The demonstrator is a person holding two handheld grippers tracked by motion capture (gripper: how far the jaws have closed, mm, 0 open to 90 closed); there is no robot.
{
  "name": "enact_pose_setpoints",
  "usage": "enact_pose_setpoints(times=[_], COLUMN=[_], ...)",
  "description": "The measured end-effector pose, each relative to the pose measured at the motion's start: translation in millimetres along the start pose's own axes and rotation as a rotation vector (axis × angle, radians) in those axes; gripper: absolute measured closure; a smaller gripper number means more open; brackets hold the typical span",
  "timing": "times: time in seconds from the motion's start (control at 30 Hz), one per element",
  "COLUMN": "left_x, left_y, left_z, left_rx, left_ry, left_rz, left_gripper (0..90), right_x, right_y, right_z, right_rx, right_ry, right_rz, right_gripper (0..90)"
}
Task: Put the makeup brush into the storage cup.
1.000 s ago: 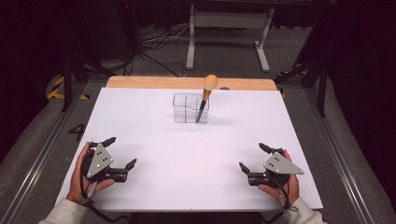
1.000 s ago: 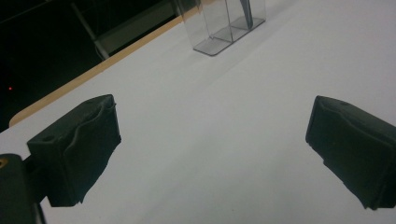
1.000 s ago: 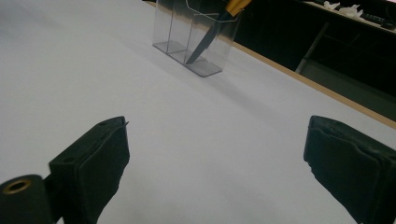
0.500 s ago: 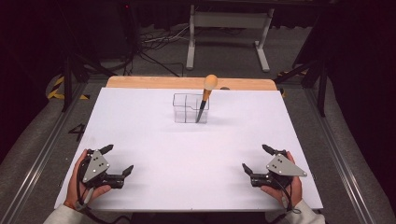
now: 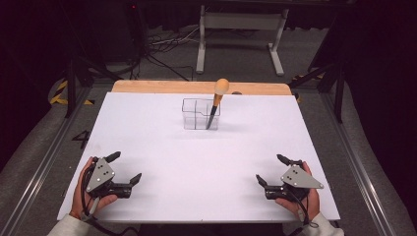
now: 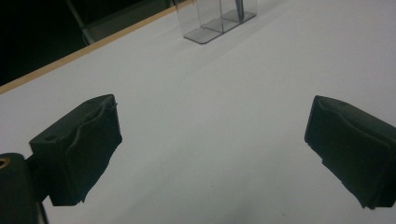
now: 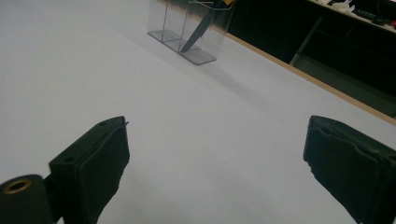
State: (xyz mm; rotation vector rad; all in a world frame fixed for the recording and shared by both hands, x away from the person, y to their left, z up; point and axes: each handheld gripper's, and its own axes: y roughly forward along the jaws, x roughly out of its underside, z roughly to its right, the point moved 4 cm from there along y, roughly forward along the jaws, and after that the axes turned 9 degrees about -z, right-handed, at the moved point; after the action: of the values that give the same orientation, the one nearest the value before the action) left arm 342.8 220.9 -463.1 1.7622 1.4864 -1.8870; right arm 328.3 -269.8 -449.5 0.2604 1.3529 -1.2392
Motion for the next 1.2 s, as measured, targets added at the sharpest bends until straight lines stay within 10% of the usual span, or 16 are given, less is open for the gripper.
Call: enact_pose_setpoints(times=[1.2], left_x=[0.0], left_y=[3.6], left_z=[1.6], left_rx=[0.014], left_ry=[0.007], left_rz=[-0.012], left_gripper=[4.2], right_x=[3.2], right_y=[-0.5], right_z=[2.6], right_rx=[0.003], right_ry=[0.008], right_rz=[-0.012], right_gripper=[7.7])
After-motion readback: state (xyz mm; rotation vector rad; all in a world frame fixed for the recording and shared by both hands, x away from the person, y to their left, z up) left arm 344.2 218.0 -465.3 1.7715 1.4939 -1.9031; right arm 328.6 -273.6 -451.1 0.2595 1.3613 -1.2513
